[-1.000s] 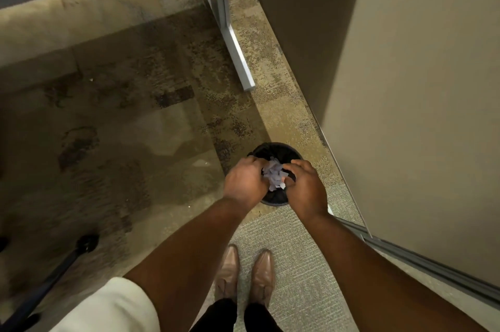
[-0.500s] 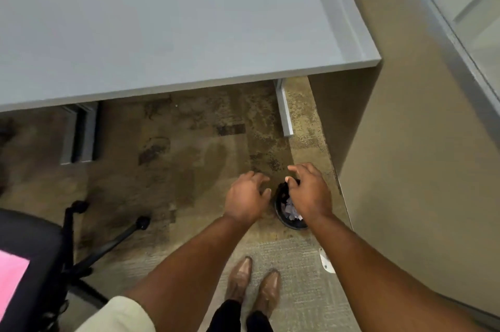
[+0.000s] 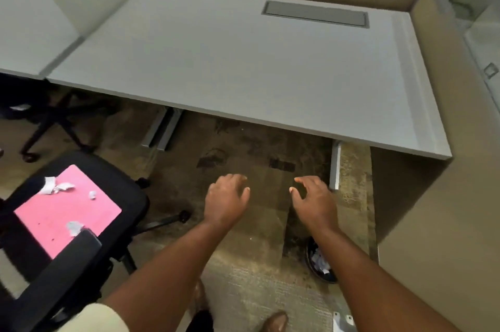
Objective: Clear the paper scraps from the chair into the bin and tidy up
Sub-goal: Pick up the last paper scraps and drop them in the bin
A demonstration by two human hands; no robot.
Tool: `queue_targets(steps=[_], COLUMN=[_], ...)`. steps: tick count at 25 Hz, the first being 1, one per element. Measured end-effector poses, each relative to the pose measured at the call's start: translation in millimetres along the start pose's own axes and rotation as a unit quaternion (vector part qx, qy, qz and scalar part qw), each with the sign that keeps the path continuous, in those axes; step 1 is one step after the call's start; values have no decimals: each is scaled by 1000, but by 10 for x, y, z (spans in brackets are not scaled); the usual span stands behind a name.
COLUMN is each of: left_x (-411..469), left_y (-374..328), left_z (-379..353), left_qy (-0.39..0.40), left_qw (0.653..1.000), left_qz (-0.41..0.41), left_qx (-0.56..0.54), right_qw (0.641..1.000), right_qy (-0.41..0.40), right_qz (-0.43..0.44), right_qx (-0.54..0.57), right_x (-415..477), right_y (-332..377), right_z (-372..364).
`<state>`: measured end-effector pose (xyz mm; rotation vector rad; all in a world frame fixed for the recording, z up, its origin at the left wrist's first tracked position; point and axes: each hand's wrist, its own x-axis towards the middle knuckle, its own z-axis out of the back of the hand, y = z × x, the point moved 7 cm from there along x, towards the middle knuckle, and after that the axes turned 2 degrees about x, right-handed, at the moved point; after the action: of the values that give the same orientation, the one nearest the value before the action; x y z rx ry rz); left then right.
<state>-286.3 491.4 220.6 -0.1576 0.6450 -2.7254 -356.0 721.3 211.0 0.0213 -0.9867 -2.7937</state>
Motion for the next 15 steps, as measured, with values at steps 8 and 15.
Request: queue_targets(steps=[8, 15], left_x=[26, 19], left_y=[1483, 3005], left_z=[1133, 1848], left_qy=[-64, -96], left_qw=[993, 977], left_qz=[103, 187], left_qx=[-11, -28], right_qw=[993, 981], right_qy=[53, 116], right_qz=[98, 152], right_qx=[-27, -18], right_x=[235, 288], right_y=[1633, 3072], right_z=[-931, -2090])
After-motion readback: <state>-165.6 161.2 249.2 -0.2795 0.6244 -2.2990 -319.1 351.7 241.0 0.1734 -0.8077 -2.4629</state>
